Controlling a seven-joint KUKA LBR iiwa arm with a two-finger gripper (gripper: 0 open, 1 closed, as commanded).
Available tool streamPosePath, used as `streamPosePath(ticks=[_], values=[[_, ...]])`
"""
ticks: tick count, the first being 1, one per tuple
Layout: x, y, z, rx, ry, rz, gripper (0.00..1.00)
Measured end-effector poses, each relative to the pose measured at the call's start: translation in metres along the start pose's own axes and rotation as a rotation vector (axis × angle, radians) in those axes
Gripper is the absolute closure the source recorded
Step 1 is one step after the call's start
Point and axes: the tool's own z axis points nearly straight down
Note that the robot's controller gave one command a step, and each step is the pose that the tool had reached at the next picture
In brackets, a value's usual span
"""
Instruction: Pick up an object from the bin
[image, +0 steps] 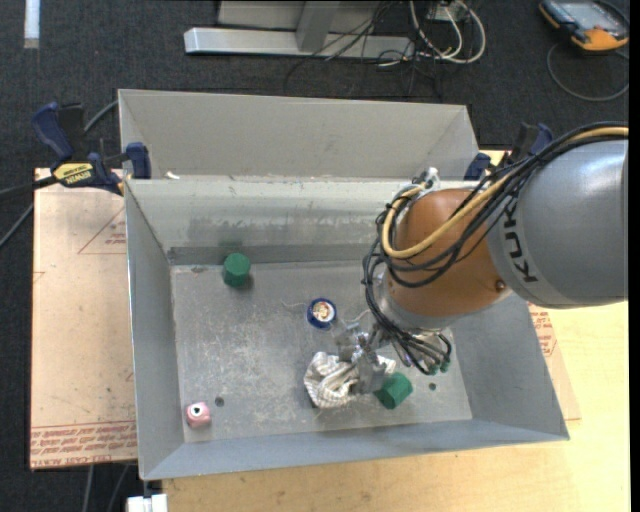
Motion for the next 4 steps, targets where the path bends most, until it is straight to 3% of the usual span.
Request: streamPosePath(ticks=[1, 2, 3, 4], values=[[-0.004, 0.05, 0.047, 0.002, -0.006, -0.276, 1.0], [-0.004, 0.05, 0.047, 0.002, -0.006, -0.275, 1.0], [-0.003, 0.044, -0.079, 0.001, -0.009, -0.28, 1.0], [-0.003, 0.044, -0.079, 0.001, -0.009, -0.279, 1.0]])
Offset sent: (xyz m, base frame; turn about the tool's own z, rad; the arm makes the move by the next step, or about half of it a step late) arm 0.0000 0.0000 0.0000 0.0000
